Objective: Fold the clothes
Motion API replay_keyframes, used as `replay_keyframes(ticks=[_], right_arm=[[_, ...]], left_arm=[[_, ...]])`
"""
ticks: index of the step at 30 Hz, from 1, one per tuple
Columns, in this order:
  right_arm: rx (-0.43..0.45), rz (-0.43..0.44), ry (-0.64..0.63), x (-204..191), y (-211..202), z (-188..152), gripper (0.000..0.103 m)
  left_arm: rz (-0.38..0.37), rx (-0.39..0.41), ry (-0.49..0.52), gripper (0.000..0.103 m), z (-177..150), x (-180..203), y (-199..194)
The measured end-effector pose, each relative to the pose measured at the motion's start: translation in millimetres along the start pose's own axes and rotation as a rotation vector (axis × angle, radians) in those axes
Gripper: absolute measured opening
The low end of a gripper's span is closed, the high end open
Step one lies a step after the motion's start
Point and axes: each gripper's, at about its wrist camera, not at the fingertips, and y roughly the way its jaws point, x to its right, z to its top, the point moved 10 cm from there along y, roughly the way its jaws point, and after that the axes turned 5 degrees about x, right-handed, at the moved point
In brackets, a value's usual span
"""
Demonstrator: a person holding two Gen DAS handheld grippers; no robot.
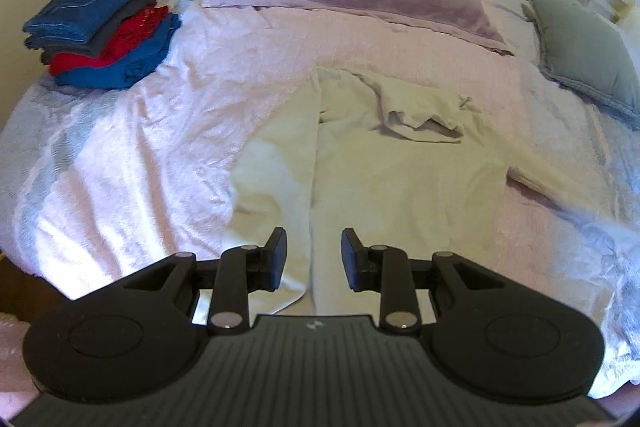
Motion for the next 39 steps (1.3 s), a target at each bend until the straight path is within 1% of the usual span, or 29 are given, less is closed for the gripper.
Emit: replay_keyframes(ticks=[2,3,4,6,9,11,13,15,18,20,24,30,33,39], right_arm=[[-0.031,-0.017,0.056,-3,0,-7,0.048],[-0.041,-0.003,0.088,-7,-5,-10,0.048],[-0.045,0.035,0.119,-13,-12,-10,0.048],[-0.050,0.167,0.161,-35,-30,-12,0.048],[-0.042,0.401,0.161,-83,-68,-15,0.048],[-0.035,0.516,0.125,-117,-94,-17,0.048],[-0.035,0.576,0.060,-148,-119,-24,0.049],[-0.038,0.600,-0.016,-171,-137,-35,0.049],[-0.050,0.616,-0.082,-188,-153,-48,0.049],[-0.061,0.636,-0.115,-193,-162,-59,0.049],[-0.082,0.646,-0.184,-199,-163,-78,0.049],[-0.127,0.624,-0.223,-211,-156,-97,0.049],[-0.134,0.622,-0.231,-210,-158,-104,0.049],[-0.136,0.611,-0.230,-204,-160,-109,0.049]], left_arm=[[0.042,-0.007,0.001,0.026,-1,-6,-4],[0.059,-0.007,-0.002,0.027,-1,-9,-6],[0.073,-0.009,-0.009,0.028,-2,-13,-8],[0.101,-0.019,-0.024,0.029,-3,-19,-11],[0.129,-0.037,-0.035,0.030,-8,-21,-14],[0.136,-0.043,-0.036,0.031,-11,-20,-16],[0.144,-0.044,-0.027,0.032,-16,-17,-17],[0.152,-0.047,-0.013,0.033,-21,-15,-20],[0.159,-0.059,0.008,0.034,-32,-11,-23],[0.161,-0.069,0.021,0.034,-40,-8,-25],[0.155,-0.092,0.050,0.035,-55,2,-28],[0.122,-0.124,0.087,0.035,-73,21,-25],[0.107,-0.129,0.107,0.035,-79,31,-22],[0.083,-0.127,0.144,0.035,-85,47,-20]])
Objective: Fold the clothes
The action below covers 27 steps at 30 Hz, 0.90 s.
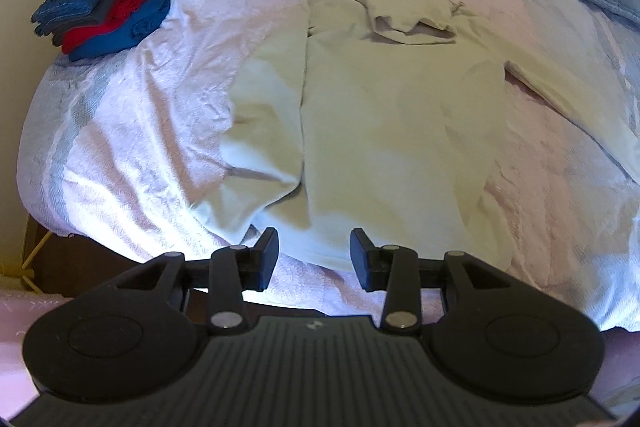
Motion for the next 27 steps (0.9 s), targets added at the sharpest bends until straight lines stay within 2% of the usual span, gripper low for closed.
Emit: replay_keyframes(ticks=[9,13,16,20,24,27], right_arm=[[0.024,0.002,-0.006,-3,-5,6,0.049],[0.027,0.003,-0.014,-8,-2,10,0.049],[0.018,0.004,-0.020,-14,5,11,0.049],[-0.030,-0.014,-0.020,-22,23,4,0.049],[-0.086,-0.047,-0.009,-32,44,-2,0.049],[-0.122,-0.068,-0.004,-43,57,-4,0.049]], left_arm=[[-0.022,0.029,0.018,0.036,3,7,-3],[-0.050,0.055,0.018,0.039,-9,-5,0],[-0.028,0.079,0.053,0.039,-27,-23,12],[0.036,0.090,0.156,0.040,-44,-43,44],[0.131,0.084,0.348,0.041,-52,-54,100],[0.146,0.055,0.480,0.041,-56,-61,146]])
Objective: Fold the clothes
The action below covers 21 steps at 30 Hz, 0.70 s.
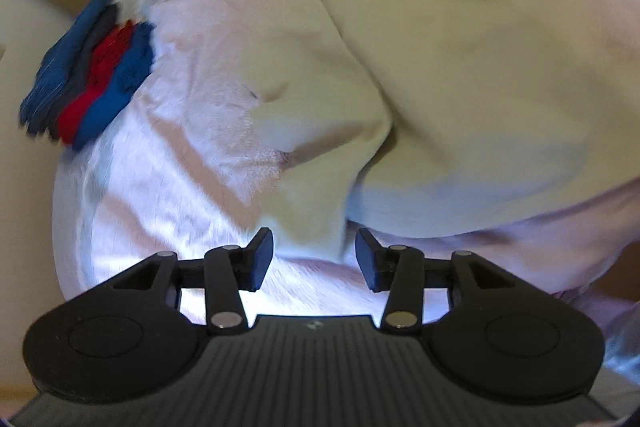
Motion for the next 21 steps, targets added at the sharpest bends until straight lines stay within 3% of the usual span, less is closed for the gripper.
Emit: replay_keyframes(ticks=[2,3,5,7,9,11,15,19,21], right_arm=[[-0.020,-0.010,0.004,-10,7,2,0.049],[-0.023,-0.016,0.009,-16,10,7,0.049],[-0.029,-0.027,0.017,-28,15,16,0.049],[-0.025,-0.032,0.028,-40,18,26,0.049],[-0.015,-0.031,0.041,-52,19,38,0.049],[0.000,-0.036,0.050,-65,21,53,0.049],[0.052,-0.029,0.081,-90,23,84,0.049],[0.090,-0.021,0.111,-110,26,101,0.049],[0.098,-0.016,0.124,-116,30,105,0.049]], left_arm=[[-0.073,-0.011,0.066,0.034,-3,3,22],[-0.115,-0.013,0.075,0.011,-1,0,28],[-0.169,0.004,0.029,0.007,7,-21,31],[-0.167,0.051,-0.097,0.007,23,-74,27],[-0.103,0.092,-0.215,0.007,35,-139,25],[0.020,0.132,-0.350,0.007,42,-228,26],[0.219,0.119,-0.539,0.009,30,-369,47],[0.337,0.015,-0.554,0.020,19,-430,88],[0.322,-0.059,-0.572,0.021,16,-427,107]])
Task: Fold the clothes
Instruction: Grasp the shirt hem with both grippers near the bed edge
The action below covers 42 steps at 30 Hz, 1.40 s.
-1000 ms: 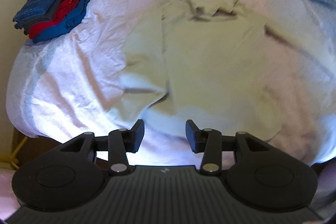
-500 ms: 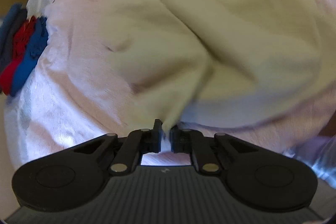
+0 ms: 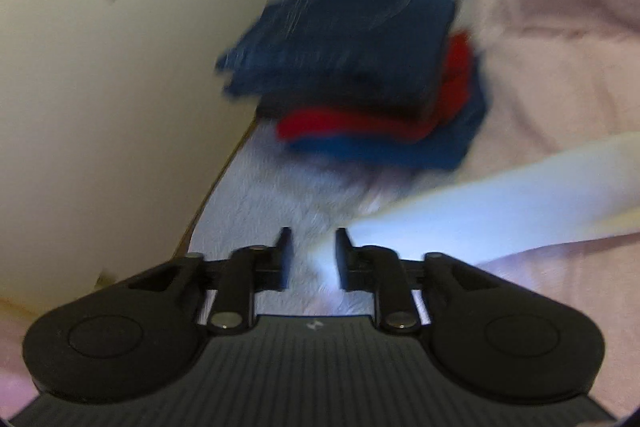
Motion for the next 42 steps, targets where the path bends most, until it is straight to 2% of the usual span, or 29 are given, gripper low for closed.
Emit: replay_keyframes(ticks=[1,3,5,8,10,12,14,16,19,23,24,26,27,28,30,31,34,35,36,37,38,39,40,42], right_arm=[[-0.001,-0.005,0.006,1,2,1,0.049],[-0.003,-0.031,0.032,13,9,0,0.049],[0.003,-0.059,0.050,29,17,4,0.049],[0.049,-0.073,0.064,57,30,26,0.049],[0.105,-0.037,0.103,74,43,52,0.049],[0.144,0.041,0.176,85,57,77,0.049],[0.168,0.143,0.274,92,76,104,0.049],[0.188,0.236,0.351,96,95,131,0.049],[0.200,0.354,0.429,94,125,165,0.049],[0.150,0.447,0.518,85,176,188,0.049],[0.127,0.458,0.536,83,189,190,0.049],[0.065,0.480,0.565,79,209,188,0.049],[0.034,0.491,0.573,77,219,188,0.027],[0.005,0.493,0.535,72,223,190,0.006],[0.004,0.501,0.472,66,221,209,0.006],[0.027,0.547,0.467,64,215,226,0.006],[0.199,0.619,0.519,72,197,299,0.007],[0.242,0.615,0.561,80,198,321,0.008],[0.285,0.612,0.603,88,199,343,0.020],[0.325,0.604,0.640,97,199,363,0.042],[0.349,0.570,0.646,105,199,371,0.053],[0.374,0.538,0.647,112,198,379,0.058],[0.408,0.520,0.601,117,193,381,0.058],[0.430,0.466,0.463,125,188,373,0.058]], left_arm=[[-0.026,-0.015,0.000,0.021,-2,9,3],[-0.145,-0.001,0.037,0.021,-4,44,-6],[-0.308,0.000,0.110,0.021,-11,100,-23],[-0.581,-0.017,0.126,0.024,-12,190,-52],[-0.764,-0.050,0.081,0.032,-10,249,-71],[-0.941,-0.094,0.012,0.032,-6,307,-93],[-1.057,-0.132,-0.054,0.035,2,353,-105],[-1.121,-0.173,-0.128,0.037,13,390,-104],[-1.166,-0.236,-0.241,0.040,29,428,-89],[-1.141,-0.361,-0.307,0.040,27,465,-60],[-1.142,-0.388,-0.320,0.039,24,471,-55],[-1.175,-0.441,-0.329,0.030,21,482,-52],[-1.196,-0.462,-0.320,0.004,22,489,-52],[-1.221,-0.469,-0.306,0.002,28,495,-52],[-1.264,-0.420,-0.287,0.002,59,501,-53],[-1.287,-0.372,-0.287,0.002,81,502,-53],[-1.288,-0.204,-0.343,0.005,161,504,-37],[-1.267,-0.176,-0.361,0.007,181,503,-28],[-1.219,-0.157,-0.369,0.007,192,501,-16],[-1.160,-0.126,-0.371,0.009,200,495,-5],[-1.100,-0.095,-0.373,0.009,207,489,7],[-1.068,-0.076,-0.355,0.010,211,484,15],[-1.062,-0.068,-0.318,0.017,209,479,20],[-1.047,-0.053,-0.213,0.021,196,471,27]])
